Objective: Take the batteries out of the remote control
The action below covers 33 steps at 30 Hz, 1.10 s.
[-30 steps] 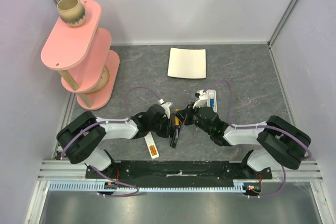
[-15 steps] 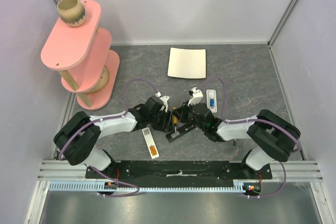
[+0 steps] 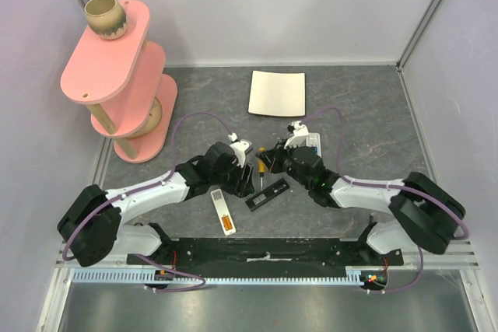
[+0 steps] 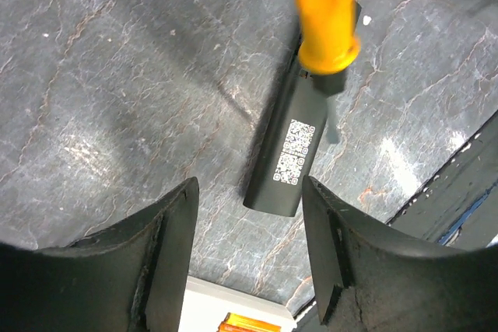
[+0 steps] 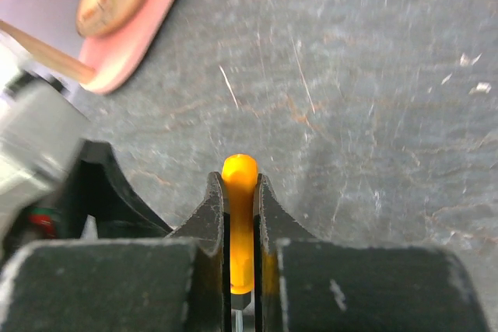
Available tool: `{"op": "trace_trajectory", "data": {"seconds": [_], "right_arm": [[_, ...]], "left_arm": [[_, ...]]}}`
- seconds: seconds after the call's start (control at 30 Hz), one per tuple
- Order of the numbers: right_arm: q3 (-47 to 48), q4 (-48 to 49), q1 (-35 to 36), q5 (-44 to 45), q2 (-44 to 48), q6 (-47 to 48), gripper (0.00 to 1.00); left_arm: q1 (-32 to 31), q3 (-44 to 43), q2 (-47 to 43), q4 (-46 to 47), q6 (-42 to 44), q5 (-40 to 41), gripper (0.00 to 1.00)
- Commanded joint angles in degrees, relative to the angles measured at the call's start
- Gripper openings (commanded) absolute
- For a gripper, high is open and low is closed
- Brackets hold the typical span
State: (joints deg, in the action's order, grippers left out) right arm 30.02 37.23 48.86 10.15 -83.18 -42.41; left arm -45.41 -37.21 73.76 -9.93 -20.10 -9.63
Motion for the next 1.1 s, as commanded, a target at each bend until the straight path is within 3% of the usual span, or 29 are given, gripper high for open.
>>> {"op": "trace_trajectory", "data": {"seconds": [0.0,0.13,0.33,0.53,0.8,0.9,1.07], "right_arm": [[-1.45,0.03,-1.84,1.80,8.19,1.02,0.00],[-5.05,-2.86,-3.68,4.26,11.98,1.89,0.00],[-10.33,-1.82,-6.84,5.14,15.23,1.19,0.00],[-11.74,-1.02,-9.22,4.61,16.55,1.19,0.00],[-12.79,2.84,-10.19,4.26,16.20,2.25,0.00],[-13.41,4.16,-10.36,4.44,15.94,2.51,0.00],[-14.11,7.40,-10.37,4.61,14.80,4.17,0.00]], "left_arm": [[-1.17,1.18,-1.77,4.57,5.86,-1.45,0.63],[-2.84,1.53,-1.07,7.64,7.87,-1.19,0.65],[-6.44,0.65,4.11,8.97,9.37,5.84,0.67],[-11.01,0.12,8.77,9.67,10.34,13.83,0.70],[-14.97,-0.58,12.37,11.69,11.13,17.36,0.72],[-15.59,-1.19,14.39,11.52,10.96,18.41,0.68],[-15.68,-2.25,17.03,10.29,10.96,19.12,0.46]]}}
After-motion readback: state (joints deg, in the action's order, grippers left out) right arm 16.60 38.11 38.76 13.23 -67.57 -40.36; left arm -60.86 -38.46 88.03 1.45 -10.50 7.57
